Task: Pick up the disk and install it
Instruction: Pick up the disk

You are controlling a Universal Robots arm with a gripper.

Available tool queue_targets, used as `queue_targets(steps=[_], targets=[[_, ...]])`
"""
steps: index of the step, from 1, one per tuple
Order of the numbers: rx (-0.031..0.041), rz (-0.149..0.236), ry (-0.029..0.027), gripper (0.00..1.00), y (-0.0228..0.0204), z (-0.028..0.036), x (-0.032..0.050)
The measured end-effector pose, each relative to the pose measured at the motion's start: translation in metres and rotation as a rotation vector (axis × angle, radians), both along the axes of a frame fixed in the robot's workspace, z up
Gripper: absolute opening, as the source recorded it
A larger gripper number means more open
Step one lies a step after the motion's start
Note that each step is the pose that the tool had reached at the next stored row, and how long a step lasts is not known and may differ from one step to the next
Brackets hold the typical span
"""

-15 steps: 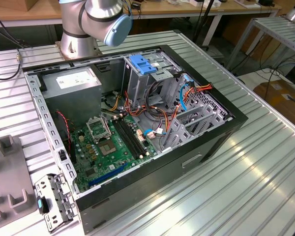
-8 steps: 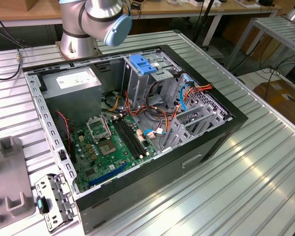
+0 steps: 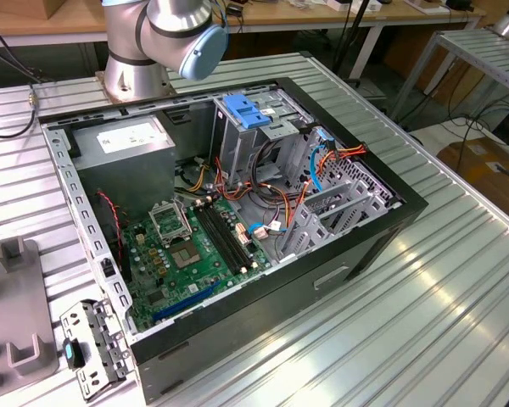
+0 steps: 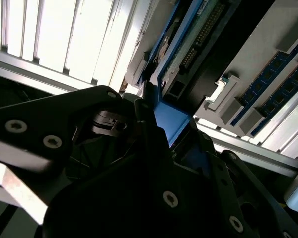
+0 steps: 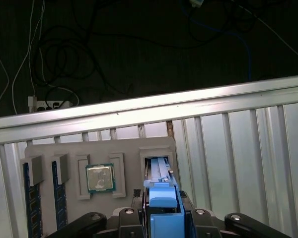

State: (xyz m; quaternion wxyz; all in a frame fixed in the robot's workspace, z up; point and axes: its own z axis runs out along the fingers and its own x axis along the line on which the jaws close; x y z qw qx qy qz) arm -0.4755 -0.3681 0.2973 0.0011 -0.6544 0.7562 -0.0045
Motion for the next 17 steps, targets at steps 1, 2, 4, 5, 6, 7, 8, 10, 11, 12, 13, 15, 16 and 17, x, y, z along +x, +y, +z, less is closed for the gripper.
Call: queue_targets(steps=[1, 2, 4, 5, 6, 7, 8, 10, 11, 12, 13, 15, 16, 17], targets=[[0.0, 0.0, 0.0, 0.38, 0.0, 0.0, 0.0], [0.0, 0.0, 0.0, 0.38, 0.0, 0.0, 0.0], [-0.0001, 0.0, 0.0001, 0.38, 0.0, 0.0, 0.0], [0.0, 0.0, 0.0, 0.38, 0.0, 0.0, 0.0], [0.0, 0.0, 0.0001, 0.38, 0.0, 0.0, 0.0], [0.0, 0.001, 0.0, 0.38, 0.0, -0.0001, 0.0], [0.0, 0.003, 0.0, 0.38, 0.0, -0.0001, 0.0], [0.0, 0.019, -0.0001, 0.38, 0.0, -0.0001, 0.0], [0.0, 0.044, -0.0001, 0.38, 0.0, -0.0001, 0.0], [0.0, 0.068, -0.0002, 0.38, 0.0, -0.0001, 0.0], [0.0, 0.092, -0.0002, 0.38, 0.0, -0.0001, 0.0], [0.0, 0.139, 0.0, 0.38, 0.0, -0.0001, 0.0], [0.0, 0.155, 0.0, 0.38, 0.0, -0.0001, 0.0], [0.0, 0.167, 0.0, 0.38, 0.0, -0.0001, 0.0]])
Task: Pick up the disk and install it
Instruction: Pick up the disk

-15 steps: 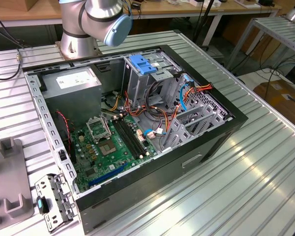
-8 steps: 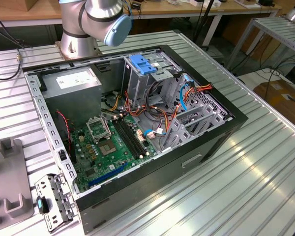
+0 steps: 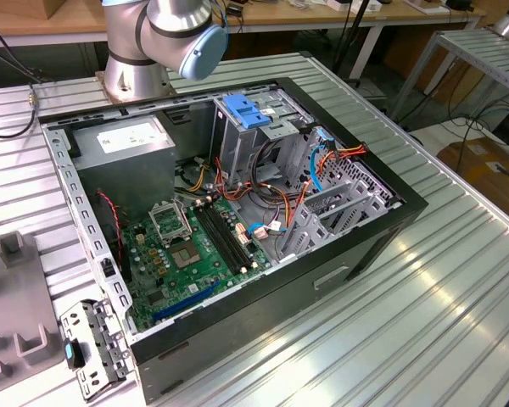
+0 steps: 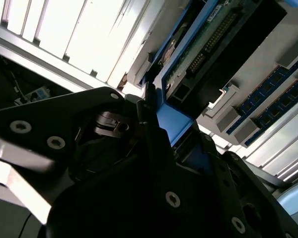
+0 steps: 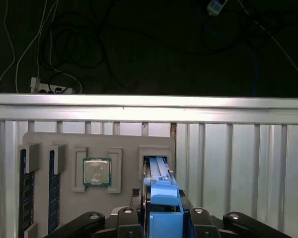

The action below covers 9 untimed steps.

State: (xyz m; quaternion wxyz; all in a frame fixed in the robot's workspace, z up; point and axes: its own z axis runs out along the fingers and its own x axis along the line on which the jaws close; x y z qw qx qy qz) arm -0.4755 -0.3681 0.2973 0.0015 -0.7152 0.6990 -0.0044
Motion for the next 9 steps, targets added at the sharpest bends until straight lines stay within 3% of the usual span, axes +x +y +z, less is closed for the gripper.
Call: queue_targets(steps=[9], targets=[[0.0, -0.013, 0.0, 0.38, 0.0, 0.0, 0.0]])
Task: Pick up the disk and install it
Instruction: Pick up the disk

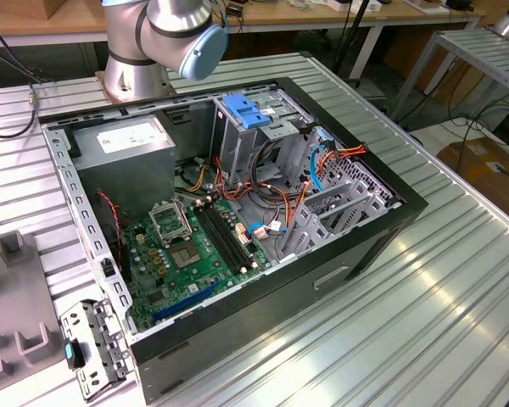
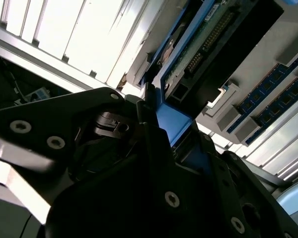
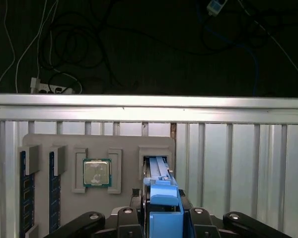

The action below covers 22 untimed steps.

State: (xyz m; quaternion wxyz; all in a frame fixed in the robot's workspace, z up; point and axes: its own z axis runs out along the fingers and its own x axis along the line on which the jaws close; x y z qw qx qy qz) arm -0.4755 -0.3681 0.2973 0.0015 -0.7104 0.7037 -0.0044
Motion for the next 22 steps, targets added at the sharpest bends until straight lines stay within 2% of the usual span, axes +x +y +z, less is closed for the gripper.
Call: queue_targets(steps=[2, 17, 22], targets=[[0.0001, -0.009, -0.0001, 0.37, 0.0, 0.0, 0.0004], [-0.0001, -0.009, -0.0001, 0.37, 0.0, 0.0, 0.0014], [-0.0002, -0.009, -0.0001, 0.37, 0.0, 0.0024, 0.0014]])
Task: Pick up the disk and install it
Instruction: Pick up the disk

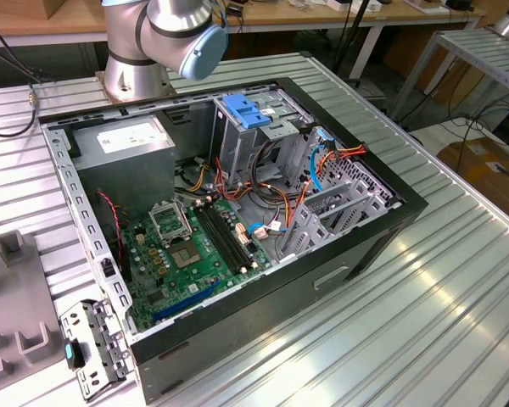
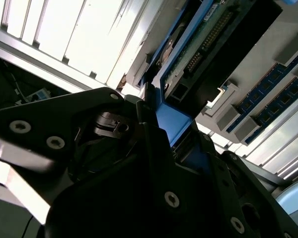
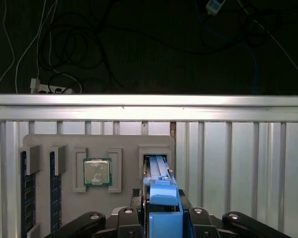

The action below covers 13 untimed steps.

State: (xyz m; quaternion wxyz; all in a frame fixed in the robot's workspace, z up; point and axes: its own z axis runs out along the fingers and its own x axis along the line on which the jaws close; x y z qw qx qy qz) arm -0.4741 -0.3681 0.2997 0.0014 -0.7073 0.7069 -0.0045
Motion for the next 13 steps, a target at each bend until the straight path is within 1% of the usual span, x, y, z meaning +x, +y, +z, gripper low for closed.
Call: queue_targets(steps=[4, 13], targets=[[-0.0004, 0.0, 0.0, 0.37, 0.0, 0.002, 0.0], [-0.0004, 0.0, 0.0002, 0.37, 0.0, 0.001, 0.0]])
